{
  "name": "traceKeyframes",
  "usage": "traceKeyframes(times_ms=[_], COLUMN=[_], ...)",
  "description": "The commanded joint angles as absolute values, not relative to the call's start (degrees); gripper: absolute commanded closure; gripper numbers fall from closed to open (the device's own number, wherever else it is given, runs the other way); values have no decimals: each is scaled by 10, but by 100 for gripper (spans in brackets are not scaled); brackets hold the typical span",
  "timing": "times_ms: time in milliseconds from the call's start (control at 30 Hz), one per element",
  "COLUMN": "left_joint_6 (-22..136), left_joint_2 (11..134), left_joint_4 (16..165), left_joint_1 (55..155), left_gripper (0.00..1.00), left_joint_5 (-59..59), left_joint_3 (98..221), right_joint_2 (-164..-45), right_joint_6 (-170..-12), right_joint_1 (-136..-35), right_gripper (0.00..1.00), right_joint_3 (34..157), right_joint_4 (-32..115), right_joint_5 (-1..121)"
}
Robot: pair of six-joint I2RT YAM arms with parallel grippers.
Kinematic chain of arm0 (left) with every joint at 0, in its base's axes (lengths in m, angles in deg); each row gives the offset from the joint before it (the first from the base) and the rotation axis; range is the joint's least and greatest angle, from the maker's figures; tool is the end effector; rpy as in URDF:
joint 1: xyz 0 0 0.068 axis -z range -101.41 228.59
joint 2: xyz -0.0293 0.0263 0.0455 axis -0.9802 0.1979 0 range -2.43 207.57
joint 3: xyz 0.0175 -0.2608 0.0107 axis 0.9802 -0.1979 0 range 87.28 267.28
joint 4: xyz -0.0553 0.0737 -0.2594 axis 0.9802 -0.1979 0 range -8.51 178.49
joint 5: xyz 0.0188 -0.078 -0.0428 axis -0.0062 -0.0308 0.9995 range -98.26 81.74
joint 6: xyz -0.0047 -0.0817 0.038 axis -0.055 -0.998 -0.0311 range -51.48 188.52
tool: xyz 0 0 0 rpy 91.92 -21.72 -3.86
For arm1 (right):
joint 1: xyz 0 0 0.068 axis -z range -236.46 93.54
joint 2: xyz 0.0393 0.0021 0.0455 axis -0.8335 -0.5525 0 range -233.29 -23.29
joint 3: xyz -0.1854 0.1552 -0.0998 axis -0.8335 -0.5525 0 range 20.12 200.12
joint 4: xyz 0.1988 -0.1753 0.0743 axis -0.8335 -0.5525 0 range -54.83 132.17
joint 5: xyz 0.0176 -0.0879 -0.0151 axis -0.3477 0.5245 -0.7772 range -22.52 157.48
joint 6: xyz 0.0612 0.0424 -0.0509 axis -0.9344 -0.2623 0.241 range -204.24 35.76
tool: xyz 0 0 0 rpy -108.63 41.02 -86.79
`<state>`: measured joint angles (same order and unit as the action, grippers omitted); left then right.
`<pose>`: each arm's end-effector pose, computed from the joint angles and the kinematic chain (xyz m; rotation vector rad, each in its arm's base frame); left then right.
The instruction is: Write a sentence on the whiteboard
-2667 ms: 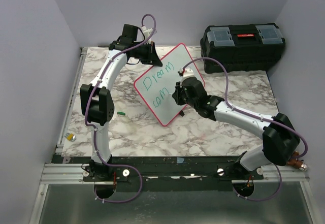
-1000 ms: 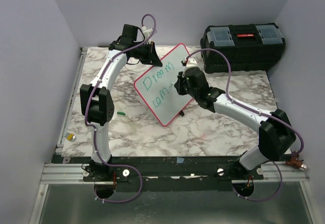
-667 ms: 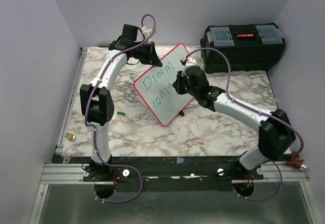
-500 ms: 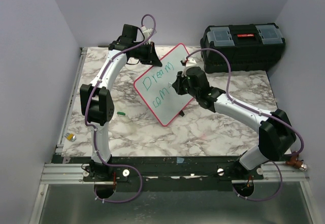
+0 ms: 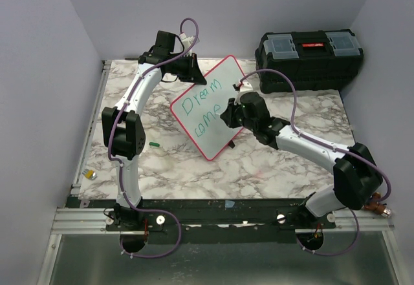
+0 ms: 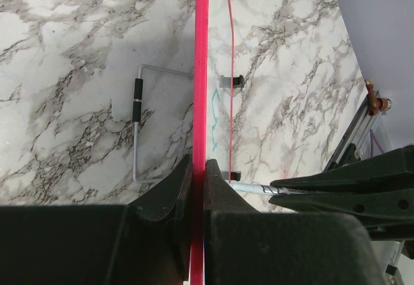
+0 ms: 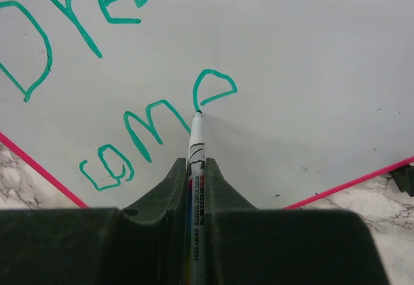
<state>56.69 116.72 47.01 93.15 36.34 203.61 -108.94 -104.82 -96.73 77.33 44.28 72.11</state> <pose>0.4691 -0.1803 0.2892 0.4517 2.2877 -1.1386 0.3063 0.2511 0.2258 -0.3041 2.0567 0.5812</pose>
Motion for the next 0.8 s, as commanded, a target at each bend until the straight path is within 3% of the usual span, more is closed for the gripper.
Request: traceKeyframes(times_ms=[0,467,767], left_joint_6=[594,594,594], left_joint_2=[1161,1160,1152], left_joint_4=[452,452,458], left_joint_1=[946,946,946], left_gripper=[100,100,100], left_joint_5=[348,347,347], left_joint_3=[2034,2032,2022], right_joint_2=[-1082,-1094,-1036], right_joint_6=[-1058,-1022,-1002], right_joint_1=[-971,-968,-967], right_gripper=[99,99,99], right_joint_3=[753,811,817], right_joint_4=[423,385,402], right_joint_5=[753,852,878])
